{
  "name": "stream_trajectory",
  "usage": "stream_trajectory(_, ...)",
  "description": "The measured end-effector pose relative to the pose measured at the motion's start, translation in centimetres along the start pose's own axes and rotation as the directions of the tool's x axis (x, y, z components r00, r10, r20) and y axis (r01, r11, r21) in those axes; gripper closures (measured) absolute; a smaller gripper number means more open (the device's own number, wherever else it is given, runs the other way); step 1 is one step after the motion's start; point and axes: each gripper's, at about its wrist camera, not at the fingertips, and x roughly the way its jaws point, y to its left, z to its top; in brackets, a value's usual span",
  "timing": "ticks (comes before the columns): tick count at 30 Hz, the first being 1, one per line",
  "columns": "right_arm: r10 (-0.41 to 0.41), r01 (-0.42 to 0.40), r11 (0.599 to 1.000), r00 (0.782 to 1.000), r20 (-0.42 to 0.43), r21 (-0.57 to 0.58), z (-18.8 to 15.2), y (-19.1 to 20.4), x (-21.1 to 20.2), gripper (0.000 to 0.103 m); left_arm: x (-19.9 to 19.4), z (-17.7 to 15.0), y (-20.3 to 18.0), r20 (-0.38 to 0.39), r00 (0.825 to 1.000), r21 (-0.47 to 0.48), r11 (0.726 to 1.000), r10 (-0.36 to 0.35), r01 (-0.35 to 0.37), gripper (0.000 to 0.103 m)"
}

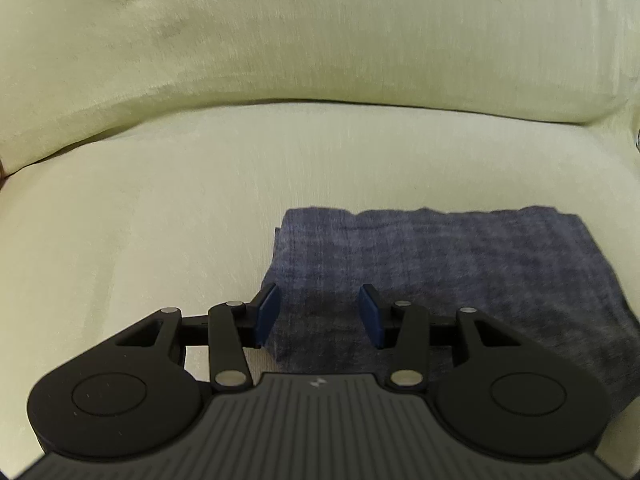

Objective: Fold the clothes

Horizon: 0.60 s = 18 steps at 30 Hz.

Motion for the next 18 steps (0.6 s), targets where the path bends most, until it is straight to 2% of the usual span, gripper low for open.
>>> stream_trajectory(3, 0.014, -0.014, 1.0, 1.0, -0.007, -0.017, -0.5, 0.8, -0.8, 0.081, -1.8, -0.3, -0.5, 0.001, 1.0, 0.006, 1.0, -0.008, 0.008, 0.053)
stream_trajectory(6, 0.018, -0.019, 0.999, 1.0, -0.019, -0.033, -1.3, 1.4, -1.4, 0.081, -3.1, -2.1, -1.1, -0.012, 0.999, -0.011, 0.999, -0.051, 0.051, 0.052)
stream_trajectory(9, 0.016, -0.019, 0.999, 0.997, -0.072, -0.041, -2.8, 1.8, -0.5, 0.081, -3.0, -5.2, -2.0, -0.04, 0.997, -0.013, 0.998, -0.067, 0.066, 0.052)
stream_trajectory(11, -0.01, -0.001, 0.997, 0.989, -0.148, -0.075, -4.1, 1.9, 1.2, 0.082, -2.0, -7.0, -2.4, -0.063, 0.997, 0.004, 0.999, -0.044, 0.044, 0.047)
stream_trajectory(13, -0.022, 0.006, 0.994, 0.99, -0.142, -0.112, -4.2, 2.4, 1.0, 0.082, -2.0, -8.0, -2.4, -0.025, 0.999, 0.014, 1.0, -0.027, 0.027, 0.047)
stream_trajectory(14, -0.027, 0.01, 0.992, 0.99, -0.136, -0.13, -4.2, 2.6, 0.9, 0.082, -2.3, -7.9, -2.3, -0.031, 0.999, 0.013, 1.0, -0.026, 0.026, 0.048)
stream_trajectory(18, -0.025, 0.018, 0.996, 0.997, -0.076, -0.09, -3.2, 2.6, -1.5, 0.081, -4.4, -7.7, -1.2, 0.001, 1.0, -0.029, 0.999, -0.03, 0.03, 0.048)
